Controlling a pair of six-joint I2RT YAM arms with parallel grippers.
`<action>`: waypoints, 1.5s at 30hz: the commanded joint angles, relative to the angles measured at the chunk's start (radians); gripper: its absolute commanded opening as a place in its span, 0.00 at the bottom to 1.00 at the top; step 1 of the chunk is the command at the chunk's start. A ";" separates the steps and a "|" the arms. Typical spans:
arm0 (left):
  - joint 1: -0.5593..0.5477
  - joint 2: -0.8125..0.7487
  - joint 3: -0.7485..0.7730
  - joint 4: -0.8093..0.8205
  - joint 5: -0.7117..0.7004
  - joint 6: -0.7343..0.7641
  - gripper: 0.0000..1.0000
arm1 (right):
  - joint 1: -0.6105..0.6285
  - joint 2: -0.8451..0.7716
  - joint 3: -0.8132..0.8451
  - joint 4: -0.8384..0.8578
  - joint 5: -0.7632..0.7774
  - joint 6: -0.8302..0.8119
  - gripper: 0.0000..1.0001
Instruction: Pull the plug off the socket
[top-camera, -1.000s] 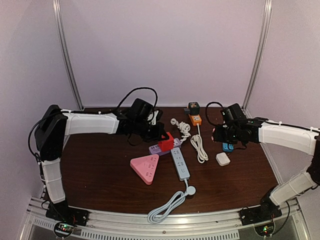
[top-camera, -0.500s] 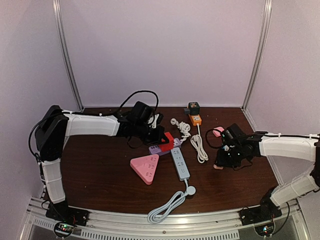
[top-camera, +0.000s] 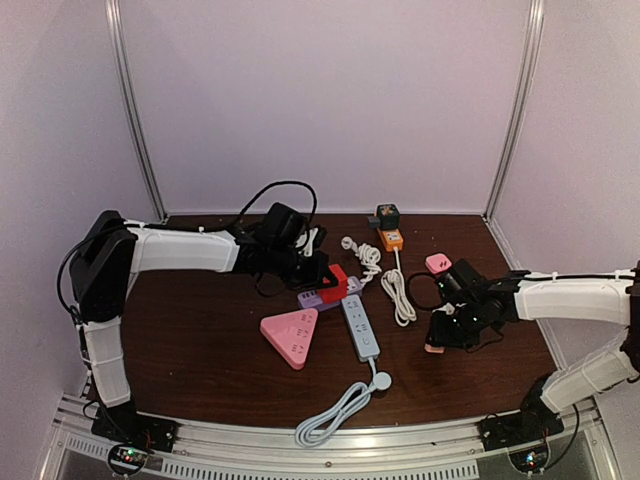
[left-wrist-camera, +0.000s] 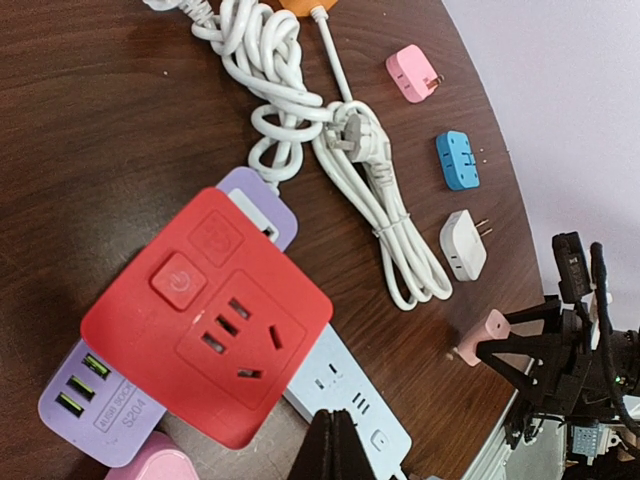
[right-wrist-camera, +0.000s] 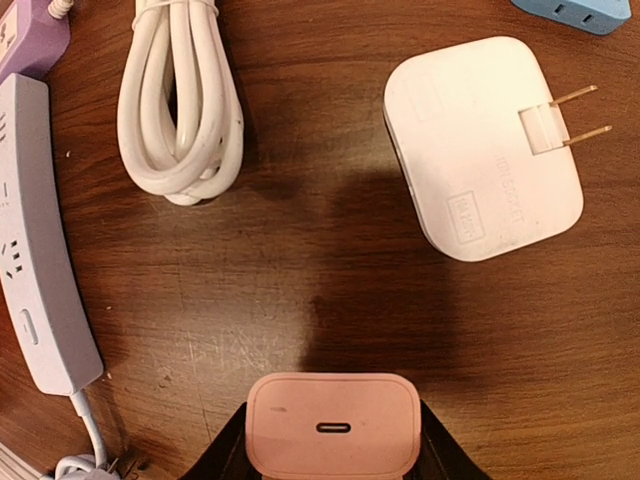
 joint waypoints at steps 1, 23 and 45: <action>-0.001 -0.040 -0.014 0.011 -0.007 0.003 0.00 | 0.005 0.025 0.009 -0.004 0.012 0.009 0.29; 0.011 -0.088 -0.071 0.026 -0.028 -0.001 0.00 | 0.019 0.082 0.030 0.024 0.030 0.005 0.43; 0.022 -0.111 -0.093 0.018 -0.047 0.000 0.00 | 0.079 0.091 0.140 0.005 0.123 -0.031 0.67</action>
